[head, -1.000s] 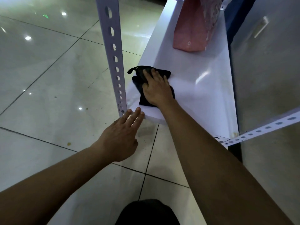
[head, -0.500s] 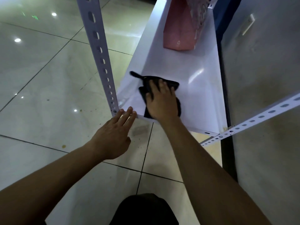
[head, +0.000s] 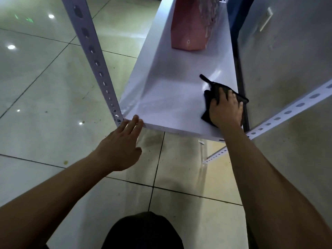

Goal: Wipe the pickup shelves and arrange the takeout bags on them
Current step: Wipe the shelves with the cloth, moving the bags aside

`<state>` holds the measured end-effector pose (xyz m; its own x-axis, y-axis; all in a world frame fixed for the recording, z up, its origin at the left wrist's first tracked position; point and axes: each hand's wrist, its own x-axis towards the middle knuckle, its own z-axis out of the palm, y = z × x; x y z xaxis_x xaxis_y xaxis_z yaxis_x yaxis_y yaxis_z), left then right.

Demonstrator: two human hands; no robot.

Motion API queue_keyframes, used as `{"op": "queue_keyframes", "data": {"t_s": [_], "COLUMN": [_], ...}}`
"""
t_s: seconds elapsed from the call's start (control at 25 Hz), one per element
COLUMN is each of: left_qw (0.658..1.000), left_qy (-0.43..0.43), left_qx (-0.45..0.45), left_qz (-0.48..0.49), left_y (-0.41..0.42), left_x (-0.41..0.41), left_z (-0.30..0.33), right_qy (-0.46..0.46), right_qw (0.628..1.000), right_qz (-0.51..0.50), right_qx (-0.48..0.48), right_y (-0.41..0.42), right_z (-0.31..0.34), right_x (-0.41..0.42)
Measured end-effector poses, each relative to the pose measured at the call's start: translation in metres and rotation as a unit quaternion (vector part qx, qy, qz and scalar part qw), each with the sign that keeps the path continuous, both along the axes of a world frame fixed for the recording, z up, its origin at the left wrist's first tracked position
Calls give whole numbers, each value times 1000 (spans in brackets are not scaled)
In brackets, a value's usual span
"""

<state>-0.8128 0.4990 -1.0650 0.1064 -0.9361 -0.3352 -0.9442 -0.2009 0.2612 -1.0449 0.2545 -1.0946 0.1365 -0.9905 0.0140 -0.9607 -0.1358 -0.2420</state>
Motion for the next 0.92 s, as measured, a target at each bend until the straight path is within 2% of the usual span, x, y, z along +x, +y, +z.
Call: {"op": "queue_keyframes", "data": {"t_s": [0.08,0.16,0.24,0.32,0.4,0.48,0.56,0.64,0.72,0.8,0.84,0.92], "left_qw": [1000,1000,999,997,993,985,985,982,979,982,984,986], "left_qy": [0,-11,-39,-75,-121,-152,-113,-76,-62,-58,-56,-49], "left_qx": [8,12,19,27,-10,-78,-132,-170,-173,-151,-143,-139], "left_qz": [-1,1,-2,2,8,16,8,-42,-88,-96,-92,-80], "left_y": [1,0,-2,-5,-10,-20,-33,-45,-54,-60,-63,-68], "left_x": [1,-1,-6,-12,-20,-29,-43,-58,-71,-77,-79,-81], "left_z": [1,0,1,4,10,16,19,15,10,3,-1,-5], "right_qy": [4,4,-7,-17,-20,-55,-177,-304,-317,-347,-390,-502], "right_qw": [1000,999,990,973,966,968,969,937,920,914,895,818], "right_qz": [-9,28,125,225,257,245,160,1,-116,-187,-216,-239], "right_qx": [3,-31,-61,-39,1,13,-59,-172,-199,-101,-16,148], "right_y": [3,27,63,91,99,99,116,153,192,211,210,198], "right_z": [-2,-1,-2,-1,6,15,15,4,-13,-27,-30,-25], "right_x": [5,12,19,28,34,28,11,-6,-12,-13,-12,-8]}}
